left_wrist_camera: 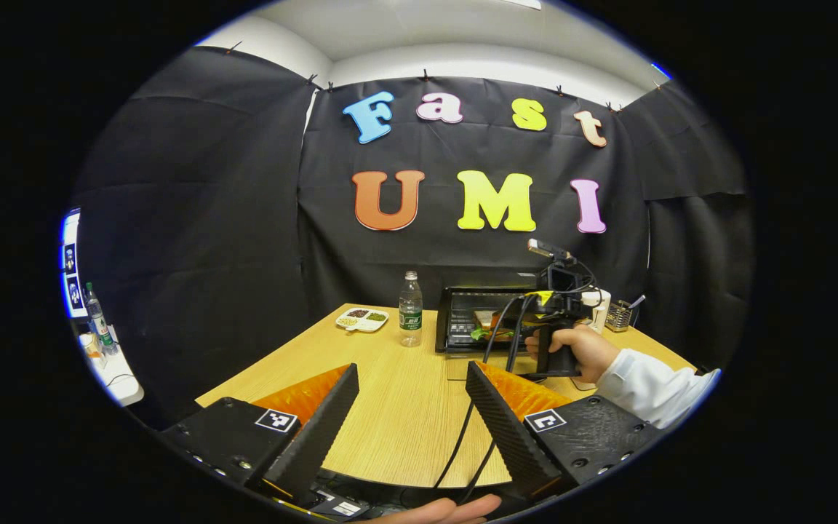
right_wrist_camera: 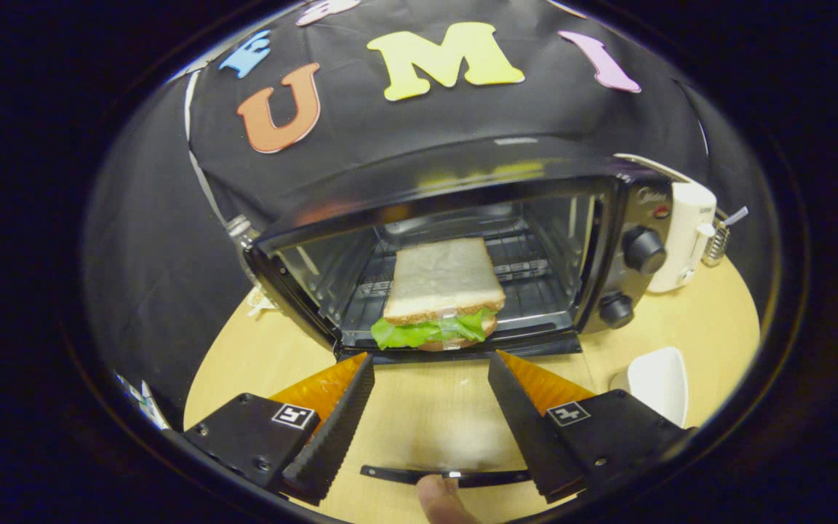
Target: Open the electric oven with the left hand, put the food in, and close the electric oven.
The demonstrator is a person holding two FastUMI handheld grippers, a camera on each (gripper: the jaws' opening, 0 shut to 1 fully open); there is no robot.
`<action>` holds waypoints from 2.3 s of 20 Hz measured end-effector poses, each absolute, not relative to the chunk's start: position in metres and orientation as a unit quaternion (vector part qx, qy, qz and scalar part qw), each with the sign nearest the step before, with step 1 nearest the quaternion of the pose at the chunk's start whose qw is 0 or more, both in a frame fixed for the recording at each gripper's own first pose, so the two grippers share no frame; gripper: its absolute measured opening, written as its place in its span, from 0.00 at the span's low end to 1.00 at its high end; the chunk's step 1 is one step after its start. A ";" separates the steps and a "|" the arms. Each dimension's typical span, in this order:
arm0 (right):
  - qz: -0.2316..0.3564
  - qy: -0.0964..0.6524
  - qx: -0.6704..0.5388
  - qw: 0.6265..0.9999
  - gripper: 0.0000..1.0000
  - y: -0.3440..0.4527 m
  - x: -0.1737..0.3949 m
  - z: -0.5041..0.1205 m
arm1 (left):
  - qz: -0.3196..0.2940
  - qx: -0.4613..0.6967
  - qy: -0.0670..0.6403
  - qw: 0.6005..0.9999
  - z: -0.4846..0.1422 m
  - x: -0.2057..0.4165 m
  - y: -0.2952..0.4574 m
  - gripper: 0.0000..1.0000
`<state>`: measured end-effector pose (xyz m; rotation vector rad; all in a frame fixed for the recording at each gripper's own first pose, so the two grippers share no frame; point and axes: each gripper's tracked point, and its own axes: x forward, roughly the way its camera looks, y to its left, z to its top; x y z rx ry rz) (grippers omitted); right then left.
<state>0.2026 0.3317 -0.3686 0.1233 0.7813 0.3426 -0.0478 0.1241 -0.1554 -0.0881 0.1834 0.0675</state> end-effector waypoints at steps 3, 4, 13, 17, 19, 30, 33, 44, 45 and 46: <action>0.187 0.330 0.057 0.923 1.00 0.316 0.182 -0.322 | 0.032 -0.042 0.091 0.994 -0.150 -0.036 0.122 0.98; 0.199 0.310 0.058 0.928 1.00 0.313 0.173 -0.304 | 0.033 -0.041 0.090 0.995 -0.148 -0.031 0.122 0.98; 0.138 0.113 0.021 0.984 1.00 0.195 0.102 -0.157 | 0.029 -0.038 0.109 0.993 -0.155 0.030 0.109 0.97; 0.132 0.091 0.015 0.987 1.00 0.154 0.066 -0.117 | 0.010 -0.050 0.134 0.990 -0.173 0.059 0.084 0.96; 0.112 0.076 0.003 0.991 0.89 0.127 0.062 -0.103 | 0.004 -0.050 0.151 0.987 -0.187 0.073 0.071 0.96; 0.054 0.049 -0.022 0.997 0.89 0.048 0.041 -0.081 | -0.068 -0.048 0.269 0.960 -0.287 0.116 -0.040 0.96; 0.032 0.051 0.000 0.998 1.00 0.028 0.045 -0.085 | -0.080 -0.052 0.300 0.949 -0.310 0.117 -0.063 0.96; 0.037 0.053 0.061 0.996 0.89 0.006 0.056 -0.118 | -0.043 -0.037 0.352 0.934 -0.361 0.141 -0.070 0.96; 0.035 0.054 0.059 0.996 0.89 0.003 0.056 -0.120 | -0.042 -0.033 0.355 0.933 -0.362 0.142 -0.070 0.96; 0.033 0.052 0.056 0.996 1.00 0.000 0.056 -0.119 | -0.044 -0.027 0.356 0.933 -0.363 0.144 -0.071 0.95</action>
